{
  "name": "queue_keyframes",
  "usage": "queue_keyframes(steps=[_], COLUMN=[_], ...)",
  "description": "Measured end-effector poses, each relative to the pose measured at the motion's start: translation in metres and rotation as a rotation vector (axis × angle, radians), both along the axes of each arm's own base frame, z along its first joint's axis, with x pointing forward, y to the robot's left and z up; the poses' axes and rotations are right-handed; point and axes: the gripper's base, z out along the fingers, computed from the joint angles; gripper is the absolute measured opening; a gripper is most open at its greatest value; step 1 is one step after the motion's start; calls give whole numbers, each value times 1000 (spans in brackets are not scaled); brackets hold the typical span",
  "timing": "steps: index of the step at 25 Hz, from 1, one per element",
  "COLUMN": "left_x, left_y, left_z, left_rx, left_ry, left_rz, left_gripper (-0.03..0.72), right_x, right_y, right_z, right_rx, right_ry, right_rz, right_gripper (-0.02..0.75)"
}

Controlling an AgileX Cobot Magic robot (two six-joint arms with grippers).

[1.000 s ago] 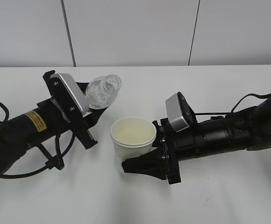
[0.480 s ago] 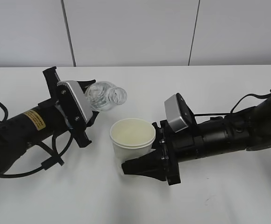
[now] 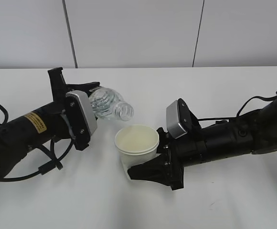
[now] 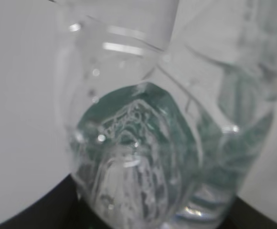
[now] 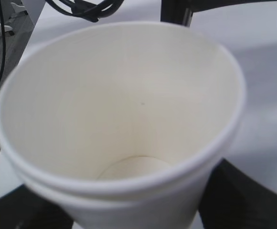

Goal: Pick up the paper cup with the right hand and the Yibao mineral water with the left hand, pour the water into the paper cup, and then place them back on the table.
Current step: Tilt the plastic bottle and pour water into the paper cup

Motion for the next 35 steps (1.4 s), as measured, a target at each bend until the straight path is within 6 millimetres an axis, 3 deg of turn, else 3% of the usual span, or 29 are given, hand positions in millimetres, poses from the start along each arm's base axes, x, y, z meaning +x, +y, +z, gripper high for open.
queue_keyframes(steps=[19, 35], left_x=[0, 1], left_y=[0, 1], left_z=[0, 0], left_rx=[110, 207], left_ry=[-89, -165], left_rz=[-9, -19], left_gripper=[339, 328], right_x=[0, -2], right_y=[-4, -3], right_z=[-8, -7], right_rx=[-104, -88], right_ry=[-10, -10], right_rz=[5, 25], right_gripper=[525, 524])
